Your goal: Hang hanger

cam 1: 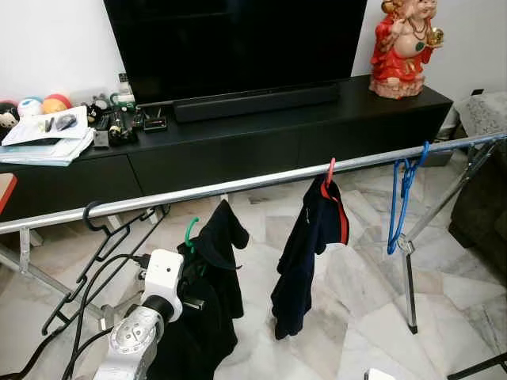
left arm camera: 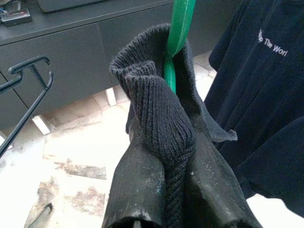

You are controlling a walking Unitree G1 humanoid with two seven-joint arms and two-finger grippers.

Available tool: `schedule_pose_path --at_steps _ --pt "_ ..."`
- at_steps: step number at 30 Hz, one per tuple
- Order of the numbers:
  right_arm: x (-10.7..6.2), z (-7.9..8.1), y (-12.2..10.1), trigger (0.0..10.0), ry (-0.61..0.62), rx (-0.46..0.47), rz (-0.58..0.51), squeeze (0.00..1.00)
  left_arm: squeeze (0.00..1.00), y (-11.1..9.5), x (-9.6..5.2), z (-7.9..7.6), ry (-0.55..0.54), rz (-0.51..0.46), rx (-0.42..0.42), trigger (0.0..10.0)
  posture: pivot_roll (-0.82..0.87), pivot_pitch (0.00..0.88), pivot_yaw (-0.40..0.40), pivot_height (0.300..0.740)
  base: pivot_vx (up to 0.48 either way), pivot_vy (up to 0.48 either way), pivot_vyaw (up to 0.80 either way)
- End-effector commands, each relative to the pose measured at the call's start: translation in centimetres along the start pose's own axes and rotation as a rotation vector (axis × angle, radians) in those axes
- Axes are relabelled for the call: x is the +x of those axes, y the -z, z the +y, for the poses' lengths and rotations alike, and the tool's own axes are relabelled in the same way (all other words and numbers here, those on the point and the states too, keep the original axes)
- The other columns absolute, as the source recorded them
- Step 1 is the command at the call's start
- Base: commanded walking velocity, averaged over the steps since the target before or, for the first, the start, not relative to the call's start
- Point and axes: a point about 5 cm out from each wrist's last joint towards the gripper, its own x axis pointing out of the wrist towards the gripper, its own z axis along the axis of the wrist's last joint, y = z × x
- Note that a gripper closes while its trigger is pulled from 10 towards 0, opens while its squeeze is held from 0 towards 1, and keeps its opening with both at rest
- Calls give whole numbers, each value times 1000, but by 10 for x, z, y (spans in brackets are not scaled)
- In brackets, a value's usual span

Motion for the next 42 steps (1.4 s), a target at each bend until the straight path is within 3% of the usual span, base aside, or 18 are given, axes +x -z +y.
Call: schedule_pose_path --at_steps 1,8,31,42 --pt "0 0 3 10000 4 7 13 0 0 -9 0 3 -10 -31 4 10000 77 56 32 740 0 0 0" --pt "0 1 2 10000 -1 -15 14 0 0 -8 -1 2 -11 -29 4 10000 79 60 31 740 0 0 0" --pt "-2 -8 5 10000 9 -11 22 0 0 -9 -1 0 -7 -27 4 10000 81 63 34 740 -281 0 0" --pt "-1 -4 4 10000 13 -4 14 0 0 -9 -1 -1 -3 -21 5 10000 82 62 37 740 -286 0 0"
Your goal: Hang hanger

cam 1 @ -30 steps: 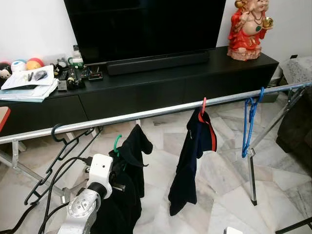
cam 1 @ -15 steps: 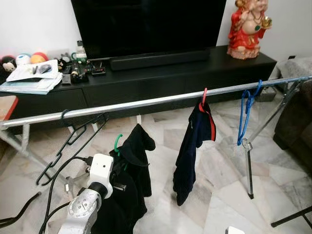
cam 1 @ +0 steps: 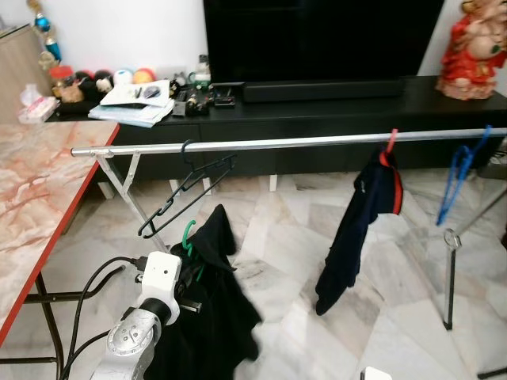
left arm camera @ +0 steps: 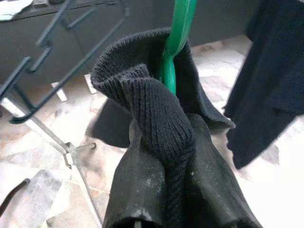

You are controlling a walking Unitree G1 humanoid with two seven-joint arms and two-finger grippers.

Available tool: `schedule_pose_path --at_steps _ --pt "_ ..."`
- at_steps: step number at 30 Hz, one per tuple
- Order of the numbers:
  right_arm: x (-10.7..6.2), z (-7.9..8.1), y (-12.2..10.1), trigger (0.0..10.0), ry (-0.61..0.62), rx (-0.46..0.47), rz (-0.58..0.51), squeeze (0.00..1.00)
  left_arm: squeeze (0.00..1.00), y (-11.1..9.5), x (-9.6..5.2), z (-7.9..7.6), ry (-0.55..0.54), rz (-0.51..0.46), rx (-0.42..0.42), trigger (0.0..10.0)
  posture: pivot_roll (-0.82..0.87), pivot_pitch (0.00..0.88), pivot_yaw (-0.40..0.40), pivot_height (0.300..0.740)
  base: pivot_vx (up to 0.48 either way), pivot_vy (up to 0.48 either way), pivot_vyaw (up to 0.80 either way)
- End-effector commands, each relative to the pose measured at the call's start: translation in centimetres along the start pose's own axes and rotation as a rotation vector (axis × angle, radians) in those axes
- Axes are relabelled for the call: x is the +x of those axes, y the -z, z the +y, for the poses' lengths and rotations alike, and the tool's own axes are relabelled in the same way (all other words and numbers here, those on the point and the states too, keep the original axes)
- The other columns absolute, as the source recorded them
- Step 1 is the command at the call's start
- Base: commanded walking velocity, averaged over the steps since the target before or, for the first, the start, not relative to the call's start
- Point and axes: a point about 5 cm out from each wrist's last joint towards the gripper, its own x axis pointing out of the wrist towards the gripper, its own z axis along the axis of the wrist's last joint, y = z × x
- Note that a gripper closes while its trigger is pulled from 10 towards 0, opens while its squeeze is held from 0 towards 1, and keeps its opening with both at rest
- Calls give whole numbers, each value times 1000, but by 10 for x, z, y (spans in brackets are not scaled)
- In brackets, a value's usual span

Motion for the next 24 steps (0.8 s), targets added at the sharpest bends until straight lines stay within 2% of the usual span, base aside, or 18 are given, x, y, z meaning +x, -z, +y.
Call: schedule_pose_path --at_steps 1,8,14,24 --pt "-1 -2 5 10000 12 12 15 0 0 -10 2 0 6 -43 14 10000 82 61 37 740 -289 0 0" --pt "-1 0 4 10000 6 -15 9 0 0 -10 2 0 8 -42 15 10000 83 60 38 740 -286 0 0" --pt "-1 0 3 10000 7 -15 3 0 0 -11 2 -1 9 -42 14 10000 83 59 38 740 -285 0 696" --pt "-1 0 2 10000 5 25 -3 0 0 -10 3 -2 14 -42 14 10000 80 52 39 740 -285 0 0"
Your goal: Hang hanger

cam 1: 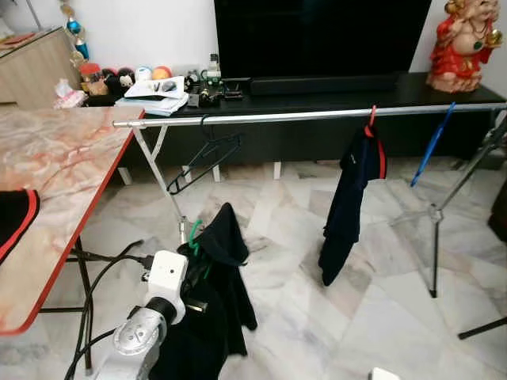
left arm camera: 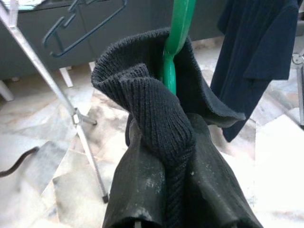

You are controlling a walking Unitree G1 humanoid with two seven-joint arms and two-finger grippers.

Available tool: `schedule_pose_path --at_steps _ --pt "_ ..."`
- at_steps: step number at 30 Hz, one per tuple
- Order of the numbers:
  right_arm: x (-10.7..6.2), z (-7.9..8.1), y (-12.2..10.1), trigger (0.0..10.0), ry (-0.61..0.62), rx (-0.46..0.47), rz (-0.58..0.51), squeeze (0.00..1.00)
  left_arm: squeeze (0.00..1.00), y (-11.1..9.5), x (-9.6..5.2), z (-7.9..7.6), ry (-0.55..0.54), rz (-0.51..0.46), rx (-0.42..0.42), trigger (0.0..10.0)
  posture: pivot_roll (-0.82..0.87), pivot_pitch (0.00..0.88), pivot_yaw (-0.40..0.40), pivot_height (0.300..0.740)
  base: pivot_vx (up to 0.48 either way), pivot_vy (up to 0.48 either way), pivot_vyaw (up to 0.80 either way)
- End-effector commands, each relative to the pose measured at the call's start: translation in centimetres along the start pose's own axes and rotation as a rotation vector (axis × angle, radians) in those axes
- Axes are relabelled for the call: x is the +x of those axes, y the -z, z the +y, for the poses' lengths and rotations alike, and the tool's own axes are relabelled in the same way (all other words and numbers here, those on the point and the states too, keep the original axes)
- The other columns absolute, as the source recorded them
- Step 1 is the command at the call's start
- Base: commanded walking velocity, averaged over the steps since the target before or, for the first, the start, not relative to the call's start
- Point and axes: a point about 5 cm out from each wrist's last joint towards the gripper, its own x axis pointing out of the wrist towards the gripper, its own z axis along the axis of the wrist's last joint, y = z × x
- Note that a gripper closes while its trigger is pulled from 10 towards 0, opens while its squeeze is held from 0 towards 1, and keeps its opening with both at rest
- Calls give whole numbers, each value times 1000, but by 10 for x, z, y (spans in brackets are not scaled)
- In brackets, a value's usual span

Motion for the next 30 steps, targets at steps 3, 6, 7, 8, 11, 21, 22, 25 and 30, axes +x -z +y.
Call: schedule_pose_path --at_steps 3,6,7,8,11,21,22,25,30 --pt "-1 -6 0 10000 17 15 -1 0 0 -9 3 -3 10 -37 6 10000 81 53 38 740 -286 0 0" --pt "0 -6 -1 10000 16 13 0 0 0 -9 3 -2 10 -37 7 10000 81 53 37 740 -285 0 0" --pt "0 -5 -1 10000 16 12 1 0 0 -9 3 -2 10 -37 7 10000 81 53 37 740 -285 0 0" --pt "0 -5 -1 10000 15 10 1 0 0 -9 3 -2 10 -36 7 10000 81 53 37 740 -289 0 0" --pt "0 -5 -1 10000 15 11 0 0 0 -8 2 -2 10 -34 6 10000 81 53 37 740 -285 0 0" --pt "0 -5 0 10000 14 9 1 0 0 -8 2 -2 10 -32 5 10000 82 60 37 740 -286 0 0" --pt "0 -5 0 10000 14 9 1 0 0 -8 2 -2 10 -32 5 10000 82 60 37 740 -289 0 0" --pt "-1 -5 0 10000 13 7 3 0 0 -7 2 -2 10 -30 6 10000 83 61 36 740 -286 0 0" --pt "-1 -5 1 10000 12 6 5 0 0 -8 2 -2 11 -30 7 10000 84 62 36 740 -284 0 0"
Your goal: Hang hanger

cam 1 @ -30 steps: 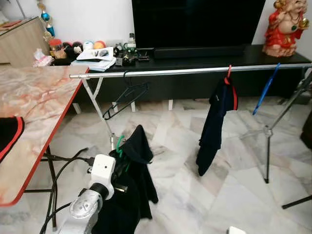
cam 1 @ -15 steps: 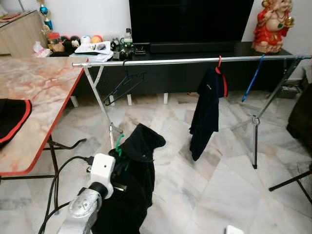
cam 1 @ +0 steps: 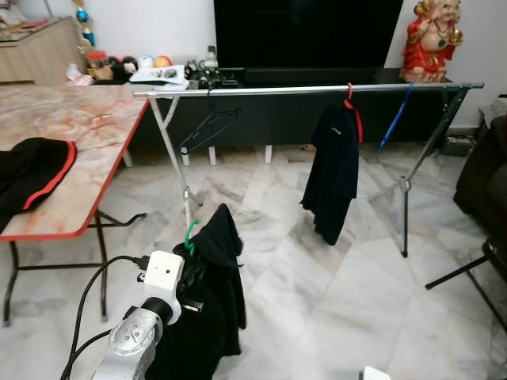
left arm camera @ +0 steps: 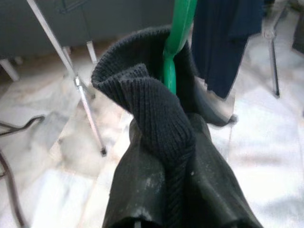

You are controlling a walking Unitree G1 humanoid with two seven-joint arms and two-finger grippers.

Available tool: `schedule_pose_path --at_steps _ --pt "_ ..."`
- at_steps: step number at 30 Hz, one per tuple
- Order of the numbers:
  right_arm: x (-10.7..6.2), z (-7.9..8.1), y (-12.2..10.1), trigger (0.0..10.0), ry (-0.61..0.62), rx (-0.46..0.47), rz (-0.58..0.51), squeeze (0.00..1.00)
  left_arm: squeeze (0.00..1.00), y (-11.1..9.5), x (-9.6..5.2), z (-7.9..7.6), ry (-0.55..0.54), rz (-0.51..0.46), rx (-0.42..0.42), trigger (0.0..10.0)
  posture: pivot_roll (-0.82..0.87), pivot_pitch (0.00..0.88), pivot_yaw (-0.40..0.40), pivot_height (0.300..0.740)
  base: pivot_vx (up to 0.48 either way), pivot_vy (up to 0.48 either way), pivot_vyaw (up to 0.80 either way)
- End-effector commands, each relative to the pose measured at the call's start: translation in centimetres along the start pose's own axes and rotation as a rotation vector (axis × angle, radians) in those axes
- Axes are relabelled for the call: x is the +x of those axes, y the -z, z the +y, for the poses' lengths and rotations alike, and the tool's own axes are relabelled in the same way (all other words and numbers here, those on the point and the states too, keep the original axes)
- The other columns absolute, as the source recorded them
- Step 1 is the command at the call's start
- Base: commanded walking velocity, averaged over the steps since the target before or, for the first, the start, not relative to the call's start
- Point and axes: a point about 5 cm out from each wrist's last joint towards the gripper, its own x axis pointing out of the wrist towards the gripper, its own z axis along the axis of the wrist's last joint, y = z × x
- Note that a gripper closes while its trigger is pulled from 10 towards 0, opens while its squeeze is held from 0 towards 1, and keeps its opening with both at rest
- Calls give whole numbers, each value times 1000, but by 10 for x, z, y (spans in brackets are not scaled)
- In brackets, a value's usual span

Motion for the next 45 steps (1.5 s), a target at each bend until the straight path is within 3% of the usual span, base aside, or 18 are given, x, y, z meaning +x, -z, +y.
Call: schedule_pose_path --at_steps 1,21,27,33,34,38,41,45 --pt "-2 -6 7 10000 17 4 25 0 0 -10 3 -2 12 -41 10 10000 84 62 36 740 -281 0 0" --pt "0 -4 -2 10000 2 -28 -10 0 0 -9 3 -6 36 -25 18 10000 86 65 31 740 -42 0 0" --pt "4 3 -29 10000 -27 -55 -105 0 0 -13 6 -13 84 -18 26 10000 85 55 30 740 0 0 0" --pt "4 15 -88 10000 -125 -79 -327 0 0 -25 12 -27 186 -32 29 10000 73 42 30 740 0 0 0" --pt "4 15 -88 10000 -125 -79 -327 0 0 -25 12 -27 186 -32 29 10000 73 42 30 740 0 0 0" --pt "0 29 -111 10000 -246 -129 -441 0 0 -32 17 -40 263 -43 39 10000 71 37 29 740 0 0 0" --pt "-7 49 -119 10000 -413 -346 -517 0 0 -44 24 -51 330 -60 66 10000 65 38 29 740 0 0 0" --pt "-12 58 -118 10000 -518 -424 -534 0 0 -54 30 -59 375 -83 58 10000 64 49 26 740 0 0 0"
